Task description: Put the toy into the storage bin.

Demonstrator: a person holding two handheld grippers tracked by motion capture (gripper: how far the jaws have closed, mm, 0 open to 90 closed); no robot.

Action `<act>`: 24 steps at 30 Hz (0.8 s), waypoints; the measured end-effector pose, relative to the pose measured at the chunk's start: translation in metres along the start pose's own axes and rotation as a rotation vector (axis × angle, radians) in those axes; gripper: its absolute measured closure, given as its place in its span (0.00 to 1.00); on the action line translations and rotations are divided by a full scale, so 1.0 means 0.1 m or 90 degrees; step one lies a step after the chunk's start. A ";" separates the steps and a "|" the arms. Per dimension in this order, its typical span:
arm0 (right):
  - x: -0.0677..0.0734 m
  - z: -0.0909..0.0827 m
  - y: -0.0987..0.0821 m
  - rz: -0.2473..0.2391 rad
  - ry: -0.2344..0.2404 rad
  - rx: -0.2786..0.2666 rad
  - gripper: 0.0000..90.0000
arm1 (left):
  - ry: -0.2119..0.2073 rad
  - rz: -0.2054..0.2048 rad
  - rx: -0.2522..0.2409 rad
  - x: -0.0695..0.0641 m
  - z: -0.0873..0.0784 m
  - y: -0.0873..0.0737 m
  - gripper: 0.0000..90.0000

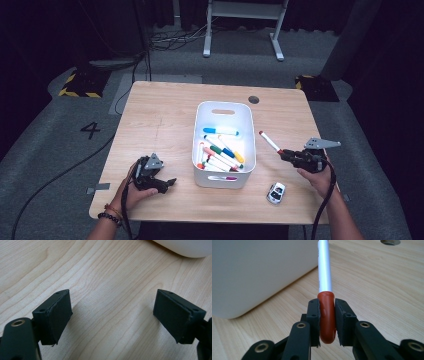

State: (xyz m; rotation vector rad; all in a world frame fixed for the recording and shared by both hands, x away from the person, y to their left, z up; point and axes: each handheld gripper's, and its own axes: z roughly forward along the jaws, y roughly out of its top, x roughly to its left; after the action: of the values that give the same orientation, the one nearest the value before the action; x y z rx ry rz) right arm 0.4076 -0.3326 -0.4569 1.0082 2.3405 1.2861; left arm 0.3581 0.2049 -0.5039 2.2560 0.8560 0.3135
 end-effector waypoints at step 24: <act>0.21 -0.27 0.43 -0.058 0.003 -0.074 0.83 | 0.000 0.000 0.000 0.00 0.00 0.00 0.17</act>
State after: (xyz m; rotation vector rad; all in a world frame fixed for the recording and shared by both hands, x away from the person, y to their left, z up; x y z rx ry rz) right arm 0.3965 -0.3198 -0.4046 0.8530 2.2577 1.3730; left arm 0.3581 0.2049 -0.5039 2.2564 0.8561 0.3133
